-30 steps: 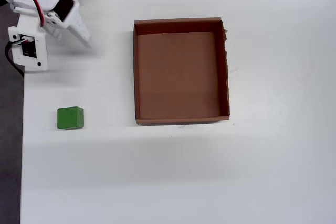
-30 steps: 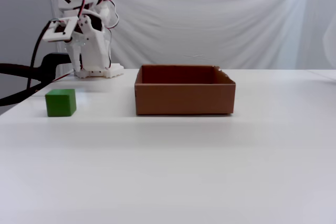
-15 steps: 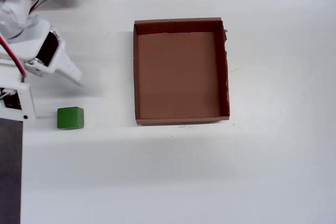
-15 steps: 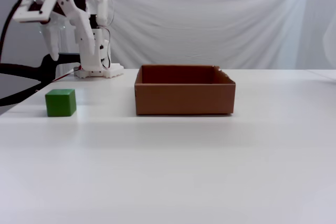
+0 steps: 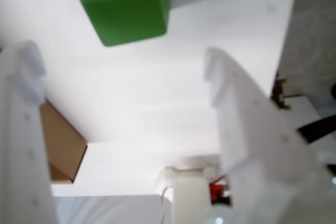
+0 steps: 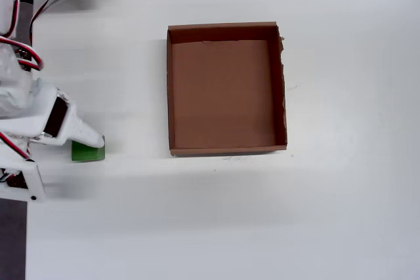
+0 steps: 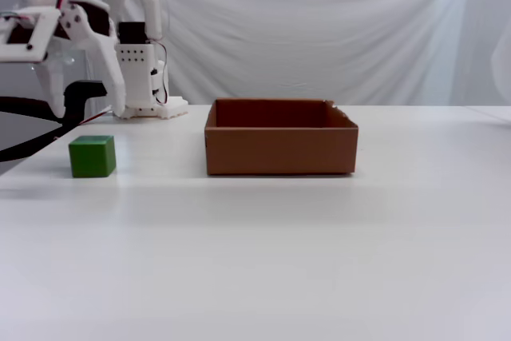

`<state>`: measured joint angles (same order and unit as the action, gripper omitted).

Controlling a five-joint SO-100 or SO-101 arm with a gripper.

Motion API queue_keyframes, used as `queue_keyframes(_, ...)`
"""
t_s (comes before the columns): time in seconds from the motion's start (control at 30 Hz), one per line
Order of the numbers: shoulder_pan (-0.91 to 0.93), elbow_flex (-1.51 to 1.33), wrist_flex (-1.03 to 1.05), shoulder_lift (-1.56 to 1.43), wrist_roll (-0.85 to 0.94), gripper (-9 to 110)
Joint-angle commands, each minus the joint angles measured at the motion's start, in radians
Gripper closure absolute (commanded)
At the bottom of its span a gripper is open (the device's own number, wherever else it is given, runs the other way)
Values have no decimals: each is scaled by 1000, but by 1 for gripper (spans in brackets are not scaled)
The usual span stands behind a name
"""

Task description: Grasp a green cube and put it in a box.

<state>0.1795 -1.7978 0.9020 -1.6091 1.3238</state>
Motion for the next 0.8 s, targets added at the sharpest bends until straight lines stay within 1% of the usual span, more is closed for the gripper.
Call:
queue_keyframes(0.0,-12,74,-14,11,20,68)
queue_keyframes(0.2,-21,127,-26,87,20,70)
queue_keyframes(0.77,-52,141,-78,198,18,72)
